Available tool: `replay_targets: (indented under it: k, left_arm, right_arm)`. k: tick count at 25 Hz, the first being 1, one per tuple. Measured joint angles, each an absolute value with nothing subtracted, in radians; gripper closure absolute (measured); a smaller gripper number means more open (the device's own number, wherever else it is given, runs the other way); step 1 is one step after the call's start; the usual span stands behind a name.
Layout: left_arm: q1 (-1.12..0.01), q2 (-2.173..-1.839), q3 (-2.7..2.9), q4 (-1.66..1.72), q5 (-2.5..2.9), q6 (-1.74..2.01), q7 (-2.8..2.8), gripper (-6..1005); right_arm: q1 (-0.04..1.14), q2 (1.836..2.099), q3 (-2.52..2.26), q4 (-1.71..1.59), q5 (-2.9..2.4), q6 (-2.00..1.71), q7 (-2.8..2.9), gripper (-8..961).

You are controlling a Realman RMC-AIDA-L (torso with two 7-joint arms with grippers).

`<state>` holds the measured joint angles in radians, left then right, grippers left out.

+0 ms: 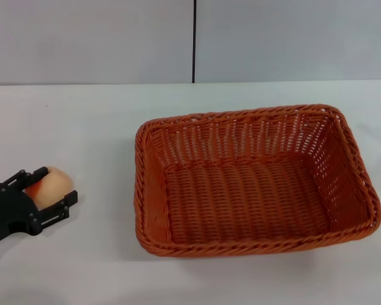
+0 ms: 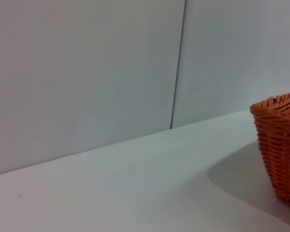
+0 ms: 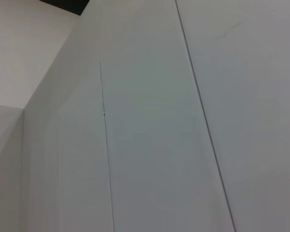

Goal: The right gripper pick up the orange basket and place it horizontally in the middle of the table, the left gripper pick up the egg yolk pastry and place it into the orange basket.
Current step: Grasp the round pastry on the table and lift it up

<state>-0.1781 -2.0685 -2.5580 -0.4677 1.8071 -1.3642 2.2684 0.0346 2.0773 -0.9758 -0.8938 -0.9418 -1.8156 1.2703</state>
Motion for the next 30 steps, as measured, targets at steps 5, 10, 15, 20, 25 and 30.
replay_targets:
  k: [5,10,15,20,25,30]
  left_arm:
    - [-0.176,-2.068,-2.558,-0.468,1.807,-1.356,2.271,196]
    - [-0.177,-2.068,-2.562,-0.463,1.807,-1.330,2.271,309]
    - [-0.173,-2.069,-2.569,-0.460,1.798,-1.333,2.278,554]
    - [-0.159,-2.065,-2.572,-0.458,1.726,-1.378,2.290,686]
    - [-0.137,-2.059,-2.600,-0.485,1.619,-1.556,2.271,740]
    - [-0.158,-2.061,-2.600,-0.508,1.602,-1.776,2.255,803]
  right_arm:
    - [0.036,2.077,-0.975,-0.891,-0.942,-1.817,1.270,195]
    - [0.035,2.077,-0.976,-0.889,-0.942,-1.818,1.270,195]
    - [0.035,2.077,-0.976,-0.883,-0.943,-1.818,1.270,195]
    - [0.038,2.077,-0.976,-0.878,-0.944,-1.818,1.270,194]
    - [0.039,2.077,-0.976,-0.878,-0.940,-1.820,1.270,194]
    - [0.041,2.077,-0.976,-0.881,-0.938,-1.829,1.270,195]
